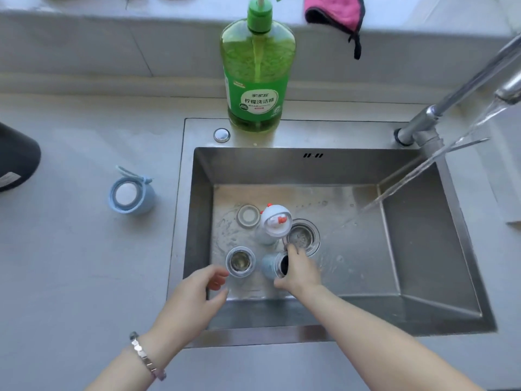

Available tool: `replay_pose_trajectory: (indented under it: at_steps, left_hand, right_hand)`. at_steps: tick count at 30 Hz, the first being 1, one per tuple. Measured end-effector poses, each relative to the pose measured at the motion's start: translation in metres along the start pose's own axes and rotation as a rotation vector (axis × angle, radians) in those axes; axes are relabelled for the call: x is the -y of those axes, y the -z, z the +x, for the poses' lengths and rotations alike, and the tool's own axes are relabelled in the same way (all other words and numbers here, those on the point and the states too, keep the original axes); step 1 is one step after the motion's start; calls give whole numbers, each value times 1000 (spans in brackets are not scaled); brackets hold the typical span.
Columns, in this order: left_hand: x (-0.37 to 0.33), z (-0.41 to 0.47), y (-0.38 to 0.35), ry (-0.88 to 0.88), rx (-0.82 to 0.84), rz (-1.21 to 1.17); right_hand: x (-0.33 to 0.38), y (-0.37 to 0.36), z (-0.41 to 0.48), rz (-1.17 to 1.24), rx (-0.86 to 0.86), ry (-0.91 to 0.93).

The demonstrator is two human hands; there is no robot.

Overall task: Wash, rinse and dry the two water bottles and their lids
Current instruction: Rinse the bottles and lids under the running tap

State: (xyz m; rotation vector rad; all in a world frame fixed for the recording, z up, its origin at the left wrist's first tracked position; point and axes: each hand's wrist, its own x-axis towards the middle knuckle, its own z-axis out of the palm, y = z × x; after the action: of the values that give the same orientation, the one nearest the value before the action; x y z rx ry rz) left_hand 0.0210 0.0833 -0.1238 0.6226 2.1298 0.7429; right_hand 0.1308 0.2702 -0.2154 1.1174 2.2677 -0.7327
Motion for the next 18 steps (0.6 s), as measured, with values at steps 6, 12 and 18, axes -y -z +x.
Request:
replay_pose_trajectory:
  at_steps: [6,12,18]
  left_hand:
    - [-41,11,-19,-114,17,5]
    - [-153,36,-66,-547,74,210]
    - [-234,72,-90,-475,-22,477]
  right_hand:
    - [-56,74,-45,448,-114,43]
    - [-92,173,-75,924,-177,227]
    - [-110,207,-62,1095,-234,271]
